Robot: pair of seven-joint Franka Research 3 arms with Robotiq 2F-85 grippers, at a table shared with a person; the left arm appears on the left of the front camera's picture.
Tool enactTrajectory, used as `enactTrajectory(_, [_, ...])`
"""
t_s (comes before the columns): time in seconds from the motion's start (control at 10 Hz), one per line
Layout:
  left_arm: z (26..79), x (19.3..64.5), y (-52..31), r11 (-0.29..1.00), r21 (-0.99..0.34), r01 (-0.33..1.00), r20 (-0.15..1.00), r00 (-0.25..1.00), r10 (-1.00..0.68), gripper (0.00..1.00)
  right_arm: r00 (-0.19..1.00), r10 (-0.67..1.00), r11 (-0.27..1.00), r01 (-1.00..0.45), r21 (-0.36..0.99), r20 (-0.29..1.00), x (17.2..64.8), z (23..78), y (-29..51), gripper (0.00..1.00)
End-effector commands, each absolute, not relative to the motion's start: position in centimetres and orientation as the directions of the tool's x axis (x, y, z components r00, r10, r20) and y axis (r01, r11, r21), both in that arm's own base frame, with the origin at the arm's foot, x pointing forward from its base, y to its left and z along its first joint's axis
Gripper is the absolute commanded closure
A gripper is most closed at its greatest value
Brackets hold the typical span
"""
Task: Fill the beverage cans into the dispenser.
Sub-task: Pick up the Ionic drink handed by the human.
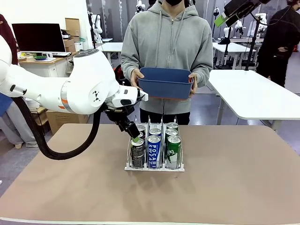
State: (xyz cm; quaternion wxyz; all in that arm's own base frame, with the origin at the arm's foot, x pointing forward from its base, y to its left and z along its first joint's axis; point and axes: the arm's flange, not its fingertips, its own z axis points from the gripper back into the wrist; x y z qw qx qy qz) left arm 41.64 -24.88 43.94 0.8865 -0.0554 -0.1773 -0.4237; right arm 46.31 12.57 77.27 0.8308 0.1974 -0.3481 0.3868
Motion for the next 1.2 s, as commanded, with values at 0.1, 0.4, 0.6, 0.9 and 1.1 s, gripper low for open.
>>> enactTrajectory(0.1, [48.8,41.7,-21.6,0.494,-0.188,0.849,0.348,0.528,-0.775,0.0,0.458,0.501,0.619,-0.783,0.066,0.735,46.1,77.0,12.5,0.0])
enactTrajectory(0.4, [55.2,41.9,-17.7,0.416,-0.149,0.897,0.419,0.438,-0.795,0.0,0.458,0.501,0.619,-0.783,0.066,0.735,46.1,77.0,12.5,0.0])
enactTrajectory(0.6, [61.0,42.0,-15.1,0.382,-0.069,0.921,0.448,0.371,-0.813,0.0,0.458,0.501,0.619,-0.783,0.066,0.735,46.1,77.0,12.5,0.0])
enactTrajectory(0.9, [68.6,41.5,-13.6,0.325,0.038,0.945,0.558,0.25,-0.791,0.0,0.458,0.501,0.619,-0.783,0.066,0.735,46.1,77.0,12.5,0.0])
enactTrajectory(1.1, [70.4,40.3,-12.7,0.363,0.092,0.927,0.599,0.24,-0.764,0.0,0.458,0.501,0.619,-0.783,0.066,0.735,46.1,77.0,12.5,0.0])
